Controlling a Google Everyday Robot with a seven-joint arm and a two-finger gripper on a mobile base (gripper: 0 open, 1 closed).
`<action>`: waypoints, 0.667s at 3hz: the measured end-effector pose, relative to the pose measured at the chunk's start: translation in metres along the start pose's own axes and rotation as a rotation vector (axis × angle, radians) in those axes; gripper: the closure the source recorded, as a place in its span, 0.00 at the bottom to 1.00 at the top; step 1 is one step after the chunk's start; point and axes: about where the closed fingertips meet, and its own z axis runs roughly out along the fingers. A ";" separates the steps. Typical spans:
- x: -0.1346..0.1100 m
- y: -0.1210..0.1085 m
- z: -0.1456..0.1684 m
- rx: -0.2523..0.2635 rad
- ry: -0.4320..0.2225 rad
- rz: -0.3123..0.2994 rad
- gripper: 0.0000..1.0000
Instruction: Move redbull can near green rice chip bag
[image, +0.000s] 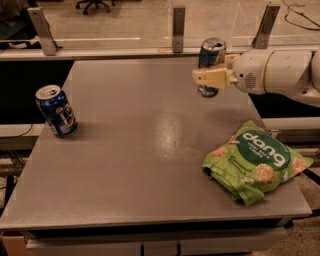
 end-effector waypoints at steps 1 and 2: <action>0.020 0.001 -0.025 0.017 0.016 0.026 1.00; 0.046 0.001 -0.041 0.013 0.049 0.037 1.00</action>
Offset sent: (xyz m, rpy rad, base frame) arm -0.0509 -0.0722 -0.0626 -0.0440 0.0993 -0.0299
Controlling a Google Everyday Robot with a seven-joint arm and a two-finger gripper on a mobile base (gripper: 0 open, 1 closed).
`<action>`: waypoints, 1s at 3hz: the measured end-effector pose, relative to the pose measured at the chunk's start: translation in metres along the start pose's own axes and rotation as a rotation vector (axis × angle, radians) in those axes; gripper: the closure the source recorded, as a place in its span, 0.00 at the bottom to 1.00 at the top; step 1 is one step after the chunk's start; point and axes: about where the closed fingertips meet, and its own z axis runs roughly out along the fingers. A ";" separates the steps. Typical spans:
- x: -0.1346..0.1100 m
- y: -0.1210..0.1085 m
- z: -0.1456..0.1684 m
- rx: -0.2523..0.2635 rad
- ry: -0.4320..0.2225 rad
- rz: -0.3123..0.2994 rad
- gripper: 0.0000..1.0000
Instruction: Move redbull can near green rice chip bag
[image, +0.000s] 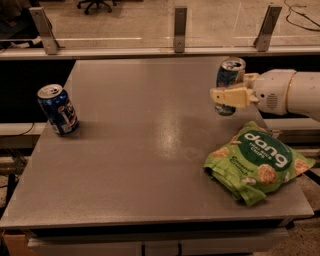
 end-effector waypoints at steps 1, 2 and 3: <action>0.023 -0.002 -0.011 -0.002 0.009 0.019 1.00; 0.042 -0.005 -0.013 -0.016 0.007 0.043 0.82; 0.053 -0.006 -0.011 -0.024 0.002 0.060 0.59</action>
Offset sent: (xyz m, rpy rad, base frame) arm -0.0165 -0.0388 -0.0558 0.0486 0.0622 -0.0034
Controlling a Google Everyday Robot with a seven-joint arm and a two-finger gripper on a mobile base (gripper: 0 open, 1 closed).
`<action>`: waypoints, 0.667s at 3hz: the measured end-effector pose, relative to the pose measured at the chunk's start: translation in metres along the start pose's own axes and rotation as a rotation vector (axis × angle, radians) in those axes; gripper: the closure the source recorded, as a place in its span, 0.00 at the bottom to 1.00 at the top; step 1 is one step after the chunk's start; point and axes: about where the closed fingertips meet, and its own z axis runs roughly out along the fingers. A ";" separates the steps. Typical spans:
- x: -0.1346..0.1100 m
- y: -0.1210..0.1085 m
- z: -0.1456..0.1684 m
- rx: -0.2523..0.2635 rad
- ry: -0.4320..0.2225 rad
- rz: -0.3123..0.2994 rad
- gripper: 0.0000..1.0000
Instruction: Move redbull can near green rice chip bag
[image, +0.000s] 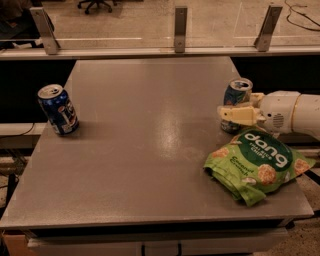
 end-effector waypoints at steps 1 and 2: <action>0.004 0.000 -0.001 -0.004 -0.006 0.004 0.36; 0.003 0.001 -0.005 -0.006 -0.008 0.000 0.13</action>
Offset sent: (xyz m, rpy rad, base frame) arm -0.0108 -0.0124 0.0020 0.0073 -0.0094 -0.0007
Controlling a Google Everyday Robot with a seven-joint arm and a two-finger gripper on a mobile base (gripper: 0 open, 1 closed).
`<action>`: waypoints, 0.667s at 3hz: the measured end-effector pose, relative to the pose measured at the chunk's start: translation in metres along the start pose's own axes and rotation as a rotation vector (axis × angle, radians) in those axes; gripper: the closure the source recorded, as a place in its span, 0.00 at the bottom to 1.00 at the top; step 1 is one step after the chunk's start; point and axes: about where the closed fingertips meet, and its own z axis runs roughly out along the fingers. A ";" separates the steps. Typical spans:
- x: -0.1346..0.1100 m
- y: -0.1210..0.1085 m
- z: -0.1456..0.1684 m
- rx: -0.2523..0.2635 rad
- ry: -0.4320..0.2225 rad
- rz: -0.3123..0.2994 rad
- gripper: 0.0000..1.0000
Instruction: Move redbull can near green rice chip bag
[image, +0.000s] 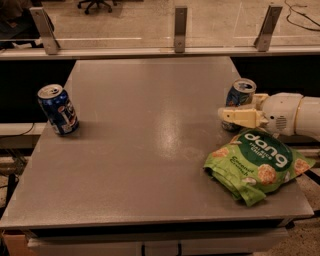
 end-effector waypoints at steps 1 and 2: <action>-0.007 0.005 -0.005 -0.013 -0.006 -0.011 0.00; -0.024 0.006 -0.019 -0.022 -0.014 -0.039 0.00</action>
Offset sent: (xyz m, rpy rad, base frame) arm -0.0180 -0.0167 0.0574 -0.0197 -0.0641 0.0484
